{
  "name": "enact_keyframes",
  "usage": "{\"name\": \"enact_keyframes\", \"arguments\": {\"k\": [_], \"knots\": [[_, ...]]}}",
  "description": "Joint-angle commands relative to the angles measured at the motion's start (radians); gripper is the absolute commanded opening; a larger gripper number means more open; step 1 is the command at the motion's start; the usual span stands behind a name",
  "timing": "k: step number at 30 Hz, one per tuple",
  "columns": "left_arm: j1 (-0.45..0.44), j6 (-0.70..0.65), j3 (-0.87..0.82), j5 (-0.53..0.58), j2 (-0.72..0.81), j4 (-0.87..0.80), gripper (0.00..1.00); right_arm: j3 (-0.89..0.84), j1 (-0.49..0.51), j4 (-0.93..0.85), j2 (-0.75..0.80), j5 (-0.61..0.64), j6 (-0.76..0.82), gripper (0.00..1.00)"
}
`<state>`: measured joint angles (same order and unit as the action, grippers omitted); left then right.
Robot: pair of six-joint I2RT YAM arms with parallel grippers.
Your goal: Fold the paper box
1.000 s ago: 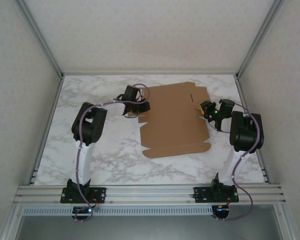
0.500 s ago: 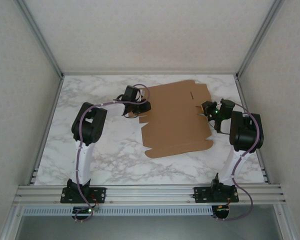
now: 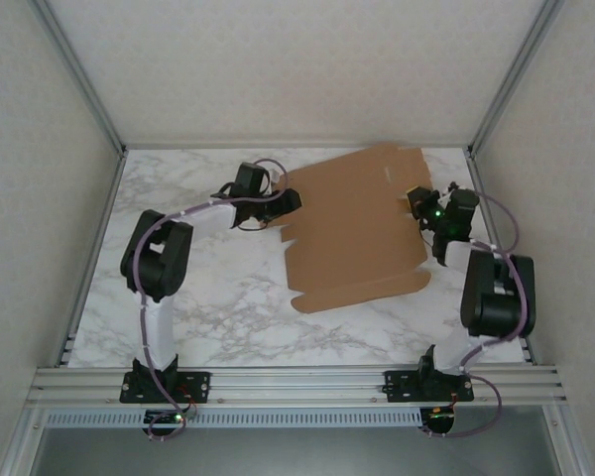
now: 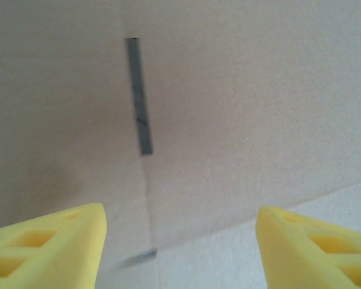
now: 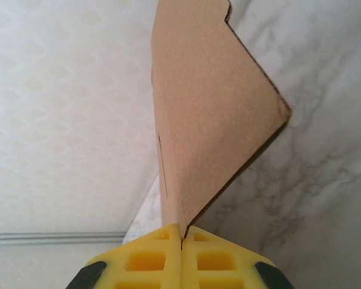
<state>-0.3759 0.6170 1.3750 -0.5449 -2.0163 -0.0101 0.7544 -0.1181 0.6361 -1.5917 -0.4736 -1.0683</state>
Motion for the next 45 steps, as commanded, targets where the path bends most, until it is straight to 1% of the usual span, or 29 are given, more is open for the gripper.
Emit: {"name": "enact_keyframes", "arguments": {"k": [1,5,9,13,16,17,19,22,23,24,26,28,29,30,31,32,33,35,36,37,39,40,41,43,44,45], "knots": [[0.013,0.012,-0.010,0.057,0.134,-0.050,0.68,0.067,-0.007,-0.223,0.146,0.093,0.137,0.04],[0.014,-0.011,-0.029,0.142,0.257,-0.097,0.70,0.248,-0.005,-0.593,0.293,0.215,0.370,0.04],[0.027,-0.038,-0.059,0.230,0.358,-0.122,0.72,0.489,-0.005,-0.889,0.362,0.349,0.567,0.05],[0.039,-0.057,-0.076,0.315,0.431,-0.147,0.73,0.707,0.007,-1.057,0.388,0.410,0.706,0.05],[0.050,-0.058,-0.083,0.390,0.487,-0.166,0.74,0.862,0.060,-1.154,0.371,0.413,0.796,0.07],[0.052,-0.059,-0.086,0.417,0.510,-0.172,0.74,0.913,0.097,-1.189,0.356,0.416,0.830,0.07],[0.057,-0.062,-0.083,0.465,0.544,-0.181,0.75,1.010,0.203,-1.263,0.310,0.457,0.895,0.08],[0.061,-0.072,-0.081,0.535,0.595,-0.192,0.76,1.107,0.405,-1.360,0.207,0.555,0.971,0.09],[0.063,-0.076,-0.080,0.556,0.612,-0.194,0.76,1.120,0.479,-1.385,0.159,0.617,0.985,0.09],[0.067,-0.081,-0.078,0.576,0.630,-0.198,0.76,1.121,0.556,-1.403,0.116,0.685,0.994,0.09],[0.071,-0.089,-0.078,0.605,0.664,-0.202,0.76,1.084,0.674,-1.400,0.036,0.798,0.979,0.08],[0.074,-0.099,-0.077,0.630,0.696,-0.208,0.77,1.011,0.786,-1.351,-0.032,0.864,0.933,0.08],[0.075,-0.103,-0.077,0.640,0.712,-0.209,0.77,0.972,0.837,-1.311,-0.070,0.869,0.902,0.09],[0.077,-0.107,-0.080,0.647,0.724,-0.209,0.78,0.946,0.887,-1.281,-0.110,0.864,0.869,0.12],[0.077,-0.111,-0.080,0.652,0.732,-0.209,0.78,0.936,0.935,-1.255,-0.168,0.832,0.829,0.25],[0.078,-0.114,-0.082,0.656,0.738,-0.212,0.78,0.945,0.985,-1.239,-0.231,0.799,0.800,0.45],[0.080,-0.113,-0.083,0.656,0.743,-0.210,0.78,0.957,1.021,-1.224,-0.291,0.775,0.787,0.55],[0.079,-0.113,-0.092,0.654,0.743,-0.209,0.79,1.031,1.090,-1.226,-0.415,0.745,0.777,0.66],[0.079,-0.114,-0.094,0.649,0.745,-0.208,0.79,1.056,1.105,-1.227,-0.447,0.723,0.774,0.68],[0.079,-0.114,-0.098,0.646,0.745,-0.209,0.79,1.069,1.112,-1.219,-0.459,0.679,0.765,0.72],[0.080,-0.119,-0.107,0.642,0.751,-0.210,0.79,1.031,1.101,-1.150,-0.415,0.603,0.744,0.85],[0.079,-0.124,-0.116,0.642,0.758,-0.204,0.79,0.993,1.083,-1.099,-0.371,0.535,0.729,0.87],[0.079,-0.128,-0.128,0.644,0.765,-0.198,0.79,0.945,1.056,-1.049,-0.327,0.456,0.705,0.87],[0.079,-0.134,-0.150,0.645,0.774,-0.183,0.80,0.848,0.988,-0.936,-0.237,0.348,0.640,0.86],[0.081,-0.134,-0.163,0.639,0.771,-0.177,0.80,0.797,0.938,-0.909,-0.201,0.325,0.601,0.84],[0.081,-0.127,-0.172,0.629,0.764,-0.173,0.80,0.782,0.910,-0.918,-0.190,0.329,0.584,0.81]]}}
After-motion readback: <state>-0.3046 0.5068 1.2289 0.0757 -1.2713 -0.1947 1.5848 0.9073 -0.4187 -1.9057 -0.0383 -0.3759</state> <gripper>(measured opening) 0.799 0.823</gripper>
